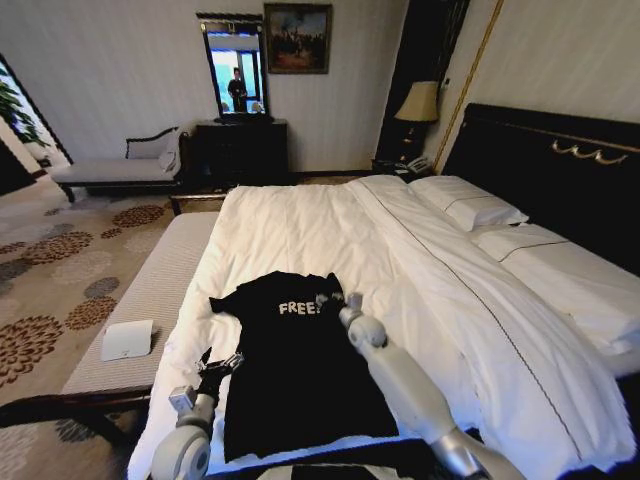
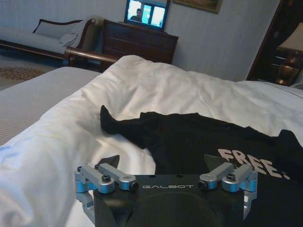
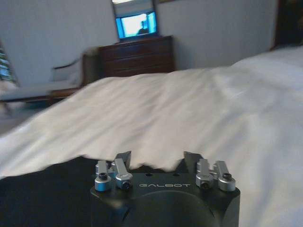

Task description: Fold the clothes on the bed.

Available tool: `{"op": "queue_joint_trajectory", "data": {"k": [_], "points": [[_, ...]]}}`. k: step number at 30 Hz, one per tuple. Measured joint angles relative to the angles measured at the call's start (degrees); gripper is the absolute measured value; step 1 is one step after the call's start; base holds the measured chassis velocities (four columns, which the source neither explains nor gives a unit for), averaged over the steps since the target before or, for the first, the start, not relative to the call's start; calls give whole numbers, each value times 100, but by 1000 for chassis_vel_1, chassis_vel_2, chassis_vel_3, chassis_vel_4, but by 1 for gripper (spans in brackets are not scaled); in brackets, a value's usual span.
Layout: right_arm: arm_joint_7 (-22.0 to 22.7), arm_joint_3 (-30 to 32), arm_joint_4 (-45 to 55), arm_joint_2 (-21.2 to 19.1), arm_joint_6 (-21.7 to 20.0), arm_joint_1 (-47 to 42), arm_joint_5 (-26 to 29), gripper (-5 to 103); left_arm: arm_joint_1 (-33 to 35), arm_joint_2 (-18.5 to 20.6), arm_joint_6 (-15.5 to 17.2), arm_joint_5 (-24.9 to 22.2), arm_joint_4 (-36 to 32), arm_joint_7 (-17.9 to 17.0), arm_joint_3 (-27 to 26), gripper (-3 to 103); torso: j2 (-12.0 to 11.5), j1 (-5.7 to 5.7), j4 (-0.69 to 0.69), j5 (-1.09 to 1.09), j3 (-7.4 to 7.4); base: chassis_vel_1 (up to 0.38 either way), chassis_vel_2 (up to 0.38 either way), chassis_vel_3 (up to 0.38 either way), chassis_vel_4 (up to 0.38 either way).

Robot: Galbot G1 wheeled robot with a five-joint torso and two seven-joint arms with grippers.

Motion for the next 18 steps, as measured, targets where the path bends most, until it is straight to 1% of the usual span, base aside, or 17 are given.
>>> {"op": "queue_joint_trajectory", "data": {"k": [1,2,3,4,5,6,7,8,9,10,11,18], "points": [[8,11,-144,-1,119,12,-289,67,-5,-12,1,-1,5,0,4,100,0,0,1,1,1,0,0,0,0],[8,11,-144,-1,119,12,-289,67,-5,-12,1,-1,5,0,4,100,0,0,1,1,1,0,0,0,0],[-5,13,-353,-2,305,-12,-868,73,-8,-37,2,0,19,0,10,100,0,0,0,1,1,0,0,0,0],[-21,13,-429,-2,379,-43,-1096,78,-8,-51,1,3,24,1,14,100,0,0,0,1,1,0,0,0,0],[-59,-9,-592,5,532,-153,-1526,84,-9,-76,1,7,33,2,20,100,0,0,-1,1,1,0,0,0,0],[-72,-32,-662,21,599,-202,-1673,89,-11,-86,1,7,42,2,21,100,0,0,-2,1,1,0,0,0,0],[-72,-32,-662,21,599,-202,-1673,89,-11,-86,1,7,42,2,21,100,0,0,-2,1,1,0,0,0,0],[-85,-71,-794,66,712,-254,-1904,94,-25,-101,1,8,61,2,21,100,0,-1,-1,1,0,0,0,0,0],[-93,-92,-858,87,763,-270,-2009,94,-33,-108,1,8,69,2,21,100,0,-1,0,1,0,0,0,0,0],[-115,-136,-967,115,837,-292,-2180,97,-41,-116,1,5,77,-1,20,100,0,-1,1,1,0,0,0,0,0],[-141,-178,-1043,131,892,-313,-2301,99,-44,-118,2,-2,77,-6,18,100,0,0,0,1,0,0,0,0,0],[-190,-345,-1027,112,946,-540,-2424,100,-11,-113,11,-57,48,-15,-66,100,0,0,0,1,0,0,0,0,0]]}}
